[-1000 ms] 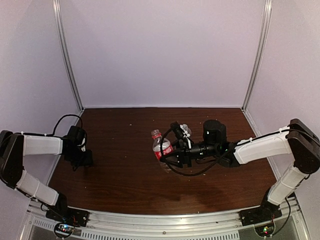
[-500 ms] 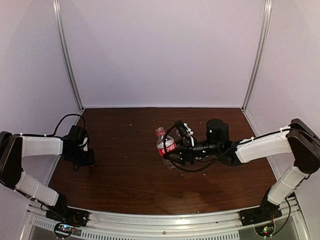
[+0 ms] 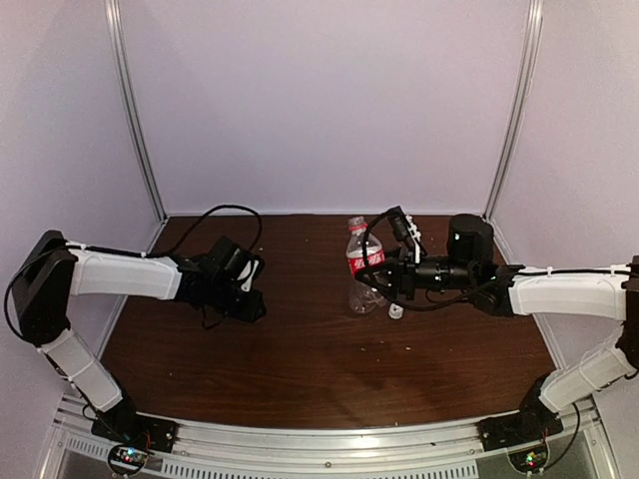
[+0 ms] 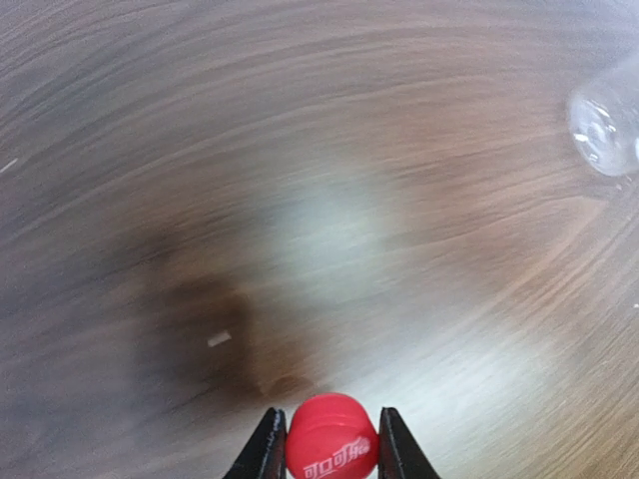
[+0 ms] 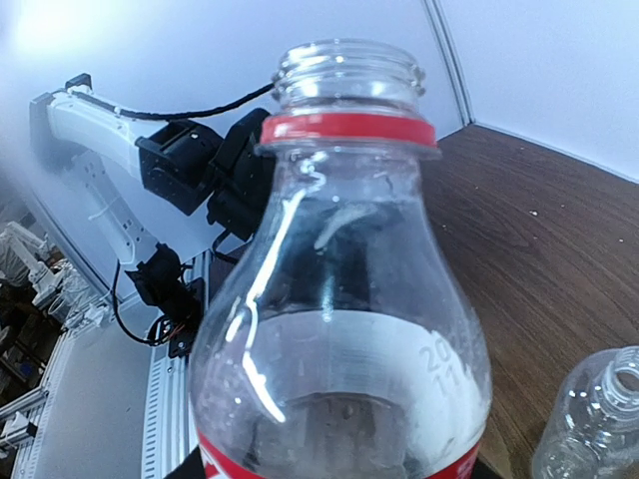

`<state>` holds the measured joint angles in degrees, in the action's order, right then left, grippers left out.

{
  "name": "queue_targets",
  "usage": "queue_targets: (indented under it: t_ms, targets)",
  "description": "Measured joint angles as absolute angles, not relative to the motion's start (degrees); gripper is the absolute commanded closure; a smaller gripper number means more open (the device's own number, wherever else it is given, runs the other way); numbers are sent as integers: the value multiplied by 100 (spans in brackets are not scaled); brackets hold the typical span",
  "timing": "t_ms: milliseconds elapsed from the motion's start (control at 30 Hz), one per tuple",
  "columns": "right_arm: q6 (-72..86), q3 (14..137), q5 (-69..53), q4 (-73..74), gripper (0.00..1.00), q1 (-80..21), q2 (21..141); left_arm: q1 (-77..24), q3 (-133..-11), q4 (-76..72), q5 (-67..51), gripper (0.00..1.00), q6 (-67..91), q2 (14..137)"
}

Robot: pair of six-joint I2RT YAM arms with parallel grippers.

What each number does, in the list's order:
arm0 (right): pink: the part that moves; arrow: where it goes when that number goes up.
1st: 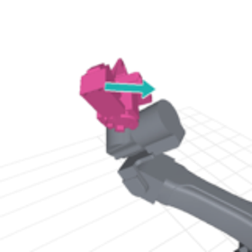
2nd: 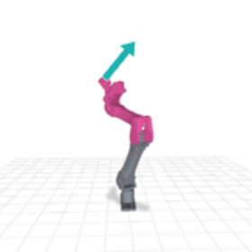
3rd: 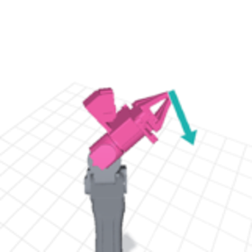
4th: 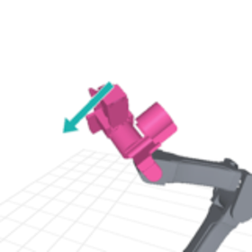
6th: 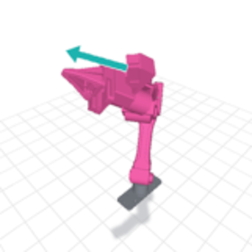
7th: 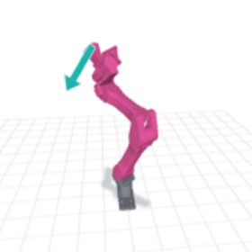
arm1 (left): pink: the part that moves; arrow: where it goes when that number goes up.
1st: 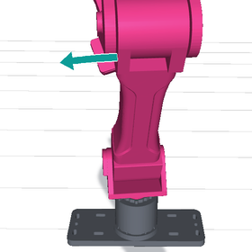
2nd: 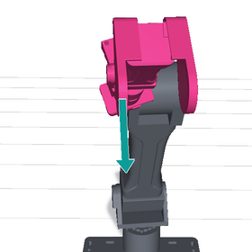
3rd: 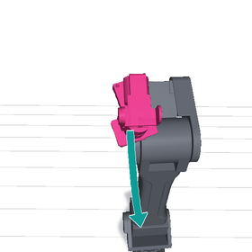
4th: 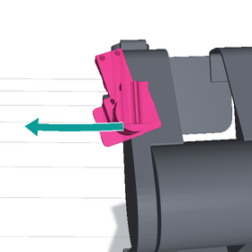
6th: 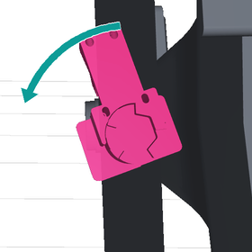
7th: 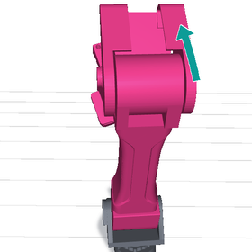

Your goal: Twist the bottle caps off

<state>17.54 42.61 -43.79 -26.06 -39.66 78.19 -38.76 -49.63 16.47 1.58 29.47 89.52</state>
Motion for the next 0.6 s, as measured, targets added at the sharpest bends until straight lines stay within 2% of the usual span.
queue_targets:
  t_ms: [233,433,533,600]
  targets:
    - [1732,4226,-3885,-2064,77,-3719,7205,-4976,-6464,1494,115,82,2943,10672]
    - [1730,3924,-3708,-1820,77,-3682,6729,-5365,-7100,1461,45,81,2923,11445]
    - [1723,3822,-3675,-1682,77,-3682,6589,-5356,-7126,1479,21,76,2923,11467]
    - [1712,3787,-3653,-1621,77,-3682,6543,-5356,-7126,1468,21,65,2919,11472]
